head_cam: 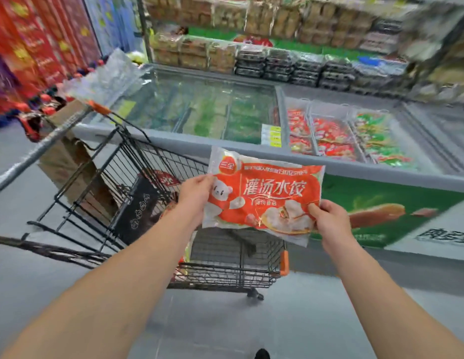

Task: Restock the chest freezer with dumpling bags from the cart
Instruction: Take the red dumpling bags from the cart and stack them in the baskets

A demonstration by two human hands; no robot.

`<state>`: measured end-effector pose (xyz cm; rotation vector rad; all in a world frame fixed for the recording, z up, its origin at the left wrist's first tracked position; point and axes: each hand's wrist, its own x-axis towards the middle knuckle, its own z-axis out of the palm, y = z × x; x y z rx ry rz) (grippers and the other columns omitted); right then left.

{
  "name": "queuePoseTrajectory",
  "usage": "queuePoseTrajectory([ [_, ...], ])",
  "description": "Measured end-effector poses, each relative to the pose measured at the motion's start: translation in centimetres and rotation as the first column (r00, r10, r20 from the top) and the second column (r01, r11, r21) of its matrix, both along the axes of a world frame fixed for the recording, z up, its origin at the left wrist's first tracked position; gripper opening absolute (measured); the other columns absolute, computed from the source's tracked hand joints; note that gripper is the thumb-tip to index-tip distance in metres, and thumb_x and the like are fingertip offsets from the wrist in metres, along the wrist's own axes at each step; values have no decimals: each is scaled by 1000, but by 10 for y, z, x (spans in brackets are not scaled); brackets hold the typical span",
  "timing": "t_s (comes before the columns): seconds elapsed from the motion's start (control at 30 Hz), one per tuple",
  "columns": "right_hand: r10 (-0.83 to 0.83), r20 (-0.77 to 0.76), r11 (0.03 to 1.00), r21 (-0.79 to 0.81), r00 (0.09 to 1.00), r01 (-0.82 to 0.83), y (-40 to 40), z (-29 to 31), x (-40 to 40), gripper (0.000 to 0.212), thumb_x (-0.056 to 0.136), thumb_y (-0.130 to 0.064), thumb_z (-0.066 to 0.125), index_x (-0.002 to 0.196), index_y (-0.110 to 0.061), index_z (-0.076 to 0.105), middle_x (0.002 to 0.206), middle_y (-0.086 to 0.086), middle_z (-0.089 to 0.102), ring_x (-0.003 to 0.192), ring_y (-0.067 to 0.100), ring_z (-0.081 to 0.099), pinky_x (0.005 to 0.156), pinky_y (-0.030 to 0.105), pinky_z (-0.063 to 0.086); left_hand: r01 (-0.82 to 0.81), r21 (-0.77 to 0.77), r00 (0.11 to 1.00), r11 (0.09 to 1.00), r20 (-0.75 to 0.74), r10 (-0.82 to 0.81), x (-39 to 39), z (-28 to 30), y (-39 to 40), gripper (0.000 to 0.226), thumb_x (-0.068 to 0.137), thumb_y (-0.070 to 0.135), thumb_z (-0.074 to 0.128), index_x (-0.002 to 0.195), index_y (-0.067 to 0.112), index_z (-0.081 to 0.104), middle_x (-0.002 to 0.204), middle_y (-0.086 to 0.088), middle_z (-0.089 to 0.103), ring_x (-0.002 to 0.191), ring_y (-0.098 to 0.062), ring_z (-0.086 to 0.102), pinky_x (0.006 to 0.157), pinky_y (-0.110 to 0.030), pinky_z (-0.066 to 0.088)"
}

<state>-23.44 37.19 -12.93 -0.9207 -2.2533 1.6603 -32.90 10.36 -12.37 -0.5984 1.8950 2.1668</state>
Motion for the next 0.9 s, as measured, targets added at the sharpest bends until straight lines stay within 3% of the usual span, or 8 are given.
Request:
queuePoseTrajectory([
  [0.3,-47,-57,999,-12,997,46,133,23,36,21,95,-8,62,76,-16,69,80,0,72,83,25,67,80,37,53,136,-97,988,986,-63,-142,15,14,142,17,95,27,65,79,20,70,86,-3,75,85,-26,73,85,-48,59],
  [0.47,-14,-38,1000,-28,999,13,226,27,33,19,95,-12,61,81,-17,72,86,1,76,91,26,71,87,46,57,100,-99,992,990,-63,-106,11,13,237,12,93,26,67,83,21,69,91,-6,75,87,-28,73,84,-50,60],
  [0.63,-16,5,999,-38,1000,17,308,34,17,19,98,-15,59,83,-21,69,89,-1,74,89,23,70,85,42,56,85,-137,993,987,-69,-96,-6,9,318,11,93,28,65,84,24,70,101,-8,74,92,-28,72,83,-48,60],
  [0.77,-3,40,998,-64,999,5,348,28,-12,17,98,-16,60,83,-20,70,87,-2,73,87,21,70,77,37,56,69,-178,996,982,-40,-77,-32,3,355,10,94,27,64,87,24,71,97,-7,75,88,-28,72,80,-49,61],
  [0.9,25,96,994,-104,995,-15,372,16,-53,15,98,-17,60,88,-18,72,89,0,75,87,22,71,83,41,57,37,-212,999,977,0,-38,-69,-10,380,9,91,26,66,83,24,71,93,-6,75,86,-29,73,78,-50,61],
])
